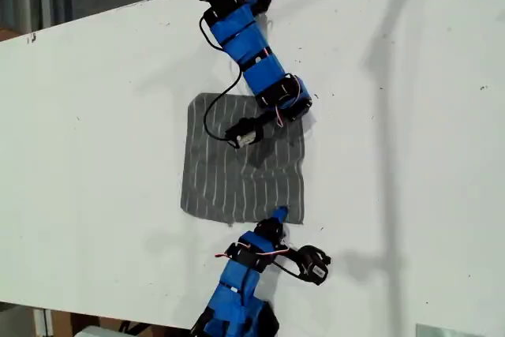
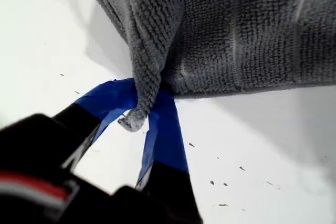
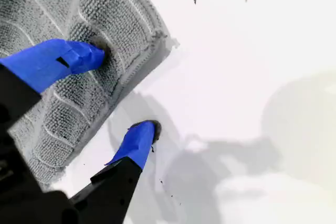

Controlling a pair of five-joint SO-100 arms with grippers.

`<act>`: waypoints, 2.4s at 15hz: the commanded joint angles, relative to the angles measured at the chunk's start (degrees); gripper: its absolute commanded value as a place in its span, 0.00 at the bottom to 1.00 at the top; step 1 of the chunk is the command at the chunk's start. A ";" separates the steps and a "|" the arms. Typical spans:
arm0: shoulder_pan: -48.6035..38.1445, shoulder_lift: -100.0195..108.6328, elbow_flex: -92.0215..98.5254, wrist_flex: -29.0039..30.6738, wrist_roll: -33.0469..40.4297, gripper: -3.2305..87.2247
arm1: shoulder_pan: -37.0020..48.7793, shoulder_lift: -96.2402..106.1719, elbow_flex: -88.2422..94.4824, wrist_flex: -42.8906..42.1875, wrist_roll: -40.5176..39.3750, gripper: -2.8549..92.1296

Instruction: Grasp corners of a square towel and fold twice.

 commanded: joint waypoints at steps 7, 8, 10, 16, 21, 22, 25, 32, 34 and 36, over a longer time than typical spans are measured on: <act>4.92 -4.83 -18.72 12.22 -2.20 0.32 | -1.14 1.93 0.35 -0.09 0.44 0.03; 4.66 -7.82 -19.51 10.72 -1.58 0.32 | -1.23 1.93 0.35 -0.18 0.44 0.03; 4.04 -13.18 -21.97 8.79 -0.44 0.32 | -1.32 1.93 0.35 -0.18 0.44 0.03; 3.34 -21.80 -26.98 4.57 -0.18 0.03 | -1.85 2.29 -0.70 -0.18 0.44 0.03; 4.48 -20.30 -42.98 17.75 5.36 0.03 | -3.34 4.92 -8.35 5.36 0.26 0.03; 4.83 -18.28 -46.14 19.95 7.56 0.03 | -3.78 6.15 -12.39 9.93 0.00 0.03; 4.48 -9.58 -51.94 22.41 16.26 0.03 | -3.34 15.12 -16.26 15.38 -2.72 0.03; -14.85 23.12 -27.95 23.82 22.59 0.03 | 16.00 33.49 -5.80 15.64 -13.18 0.03; -22.24 28.83 -21.01 22.94 24.08 0.03 | 25.05 39.37 -1.23 16.17 -16.26 0.03; -29.27 30.06 -18.11 21.53 26.72 0.03 | 33.40 41.66 2.55 15.91 -17.05 0.03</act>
